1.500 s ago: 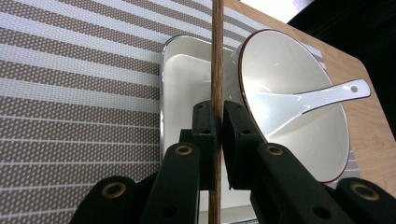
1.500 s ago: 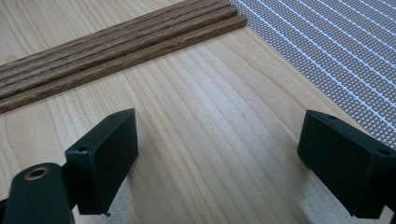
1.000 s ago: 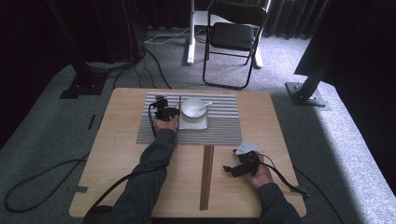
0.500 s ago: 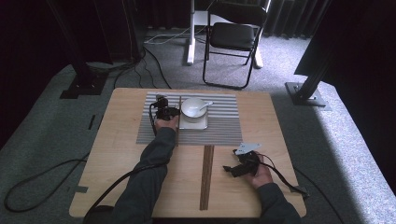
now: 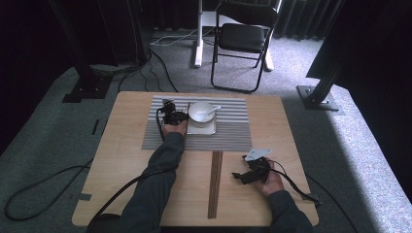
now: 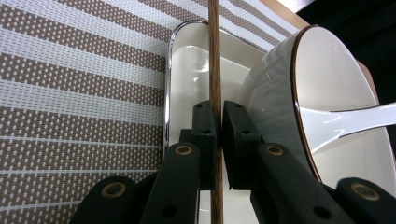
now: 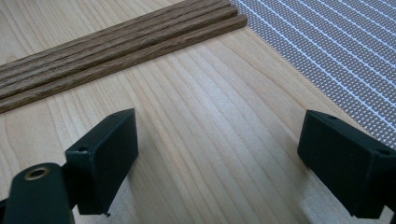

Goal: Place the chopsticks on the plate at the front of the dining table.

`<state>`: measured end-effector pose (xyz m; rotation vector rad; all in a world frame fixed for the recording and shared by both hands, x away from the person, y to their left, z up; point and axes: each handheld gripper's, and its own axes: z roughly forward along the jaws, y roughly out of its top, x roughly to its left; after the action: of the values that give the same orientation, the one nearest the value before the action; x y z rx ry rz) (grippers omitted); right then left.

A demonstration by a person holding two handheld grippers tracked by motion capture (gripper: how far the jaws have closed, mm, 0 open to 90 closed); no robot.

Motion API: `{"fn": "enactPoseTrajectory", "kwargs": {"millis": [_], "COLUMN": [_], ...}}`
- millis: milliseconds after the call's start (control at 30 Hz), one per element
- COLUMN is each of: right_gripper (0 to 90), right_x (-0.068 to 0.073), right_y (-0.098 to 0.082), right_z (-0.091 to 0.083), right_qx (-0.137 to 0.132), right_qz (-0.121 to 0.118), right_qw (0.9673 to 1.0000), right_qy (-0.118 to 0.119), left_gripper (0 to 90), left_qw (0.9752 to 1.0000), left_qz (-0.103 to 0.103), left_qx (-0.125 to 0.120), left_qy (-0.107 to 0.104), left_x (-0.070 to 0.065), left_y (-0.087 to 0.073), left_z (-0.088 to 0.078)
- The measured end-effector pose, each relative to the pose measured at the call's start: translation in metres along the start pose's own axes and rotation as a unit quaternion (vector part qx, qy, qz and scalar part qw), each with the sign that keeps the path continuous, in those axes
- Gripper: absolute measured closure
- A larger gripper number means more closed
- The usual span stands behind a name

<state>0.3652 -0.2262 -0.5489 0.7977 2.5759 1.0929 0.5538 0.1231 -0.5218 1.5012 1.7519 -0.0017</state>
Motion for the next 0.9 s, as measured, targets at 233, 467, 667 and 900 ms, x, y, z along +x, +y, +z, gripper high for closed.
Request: {"fn": "enactPoseTrajectory", "kwargs": {"millis": [233, 467, 667, 900], "right_gripper": [11.6, 11.6, 11.6, 11.6], "right_x": [0.0000, 0.0000, 0.0000, 0.0000], "right_y": [0.0000, 0.0000, 0.0000, 0.0000], "right_z": [0.0000, 0.0000, 0.0000, 0.0000], "right_qx": [0.000, 0.000, 0.000, 0.000], "right_qz": [0.000, 0.000, 0.000, 0.000], "right_qw": [1.0000, 1.0000, 1.0000, 1.0000], "right_qy": [0.000, 0.000, 0.000, 0.000], "left_gripper": [84.2, 84.2, 83.4, 81.5], "left_qw": [1.0000, 0.9999, 0.9998, 0.9998], "left_qz": [-0.008, -0.013, -0.014, -0.012], "left_qx": [-0.001, -0.001, -0.002, -0.003], "left_qy": [-0.003, -0.009, -0.014, -0.016], "left_x": [0.0006, 0.0022, 0.0031, 0.0037], "left_y": [0.0004, 0.0014, 0.0018, 0.0034], "left_z": [0.0008, 0.0013, 0.0007, -0.0014]}}
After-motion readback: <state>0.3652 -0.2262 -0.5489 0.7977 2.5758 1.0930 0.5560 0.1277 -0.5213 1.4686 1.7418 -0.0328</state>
